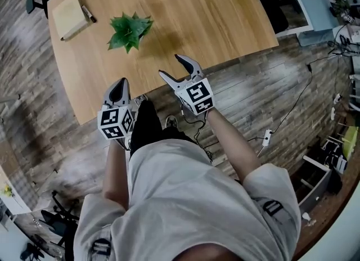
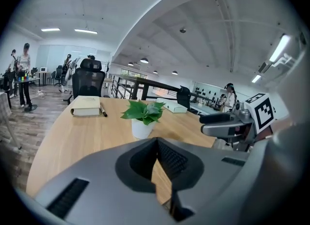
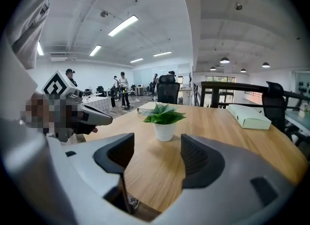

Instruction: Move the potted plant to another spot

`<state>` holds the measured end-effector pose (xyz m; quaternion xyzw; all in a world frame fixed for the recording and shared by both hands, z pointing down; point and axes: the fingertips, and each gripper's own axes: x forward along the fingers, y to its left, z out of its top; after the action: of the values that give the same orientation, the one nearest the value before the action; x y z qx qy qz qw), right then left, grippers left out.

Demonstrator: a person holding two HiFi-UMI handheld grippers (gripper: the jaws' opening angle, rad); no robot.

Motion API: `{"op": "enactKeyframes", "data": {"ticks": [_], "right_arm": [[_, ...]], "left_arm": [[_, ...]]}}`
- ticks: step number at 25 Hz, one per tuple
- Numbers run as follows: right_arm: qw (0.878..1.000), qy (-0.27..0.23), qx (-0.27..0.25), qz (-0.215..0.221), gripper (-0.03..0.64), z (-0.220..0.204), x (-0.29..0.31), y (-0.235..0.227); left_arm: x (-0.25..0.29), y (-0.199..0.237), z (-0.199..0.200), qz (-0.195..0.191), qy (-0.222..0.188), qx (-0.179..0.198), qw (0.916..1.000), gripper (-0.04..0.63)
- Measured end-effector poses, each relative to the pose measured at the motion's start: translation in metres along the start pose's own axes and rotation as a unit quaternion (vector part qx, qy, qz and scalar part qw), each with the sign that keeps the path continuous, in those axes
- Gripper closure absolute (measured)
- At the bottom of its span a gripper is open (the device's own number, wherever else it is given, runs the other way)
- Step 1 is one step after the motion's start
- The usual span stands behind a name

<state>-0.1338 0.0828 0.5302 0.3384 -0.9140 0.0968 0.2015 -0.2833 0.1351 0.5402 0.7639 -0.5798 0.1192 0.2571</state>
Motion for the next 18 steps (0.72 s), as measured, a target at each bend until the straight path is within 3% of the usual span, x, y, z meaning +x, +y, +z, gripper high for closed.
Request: {"op": "enactKeyframes", "data": {"ticks": [18], "right_arm": [[0.999,0.039,-0.005,0.007,0.29,-0.015,0.095,-0.013]], "left_arm": [[0.049,0.052,-0.012,-0.01,0.043,-0.018,0.9989,0.583]]}}
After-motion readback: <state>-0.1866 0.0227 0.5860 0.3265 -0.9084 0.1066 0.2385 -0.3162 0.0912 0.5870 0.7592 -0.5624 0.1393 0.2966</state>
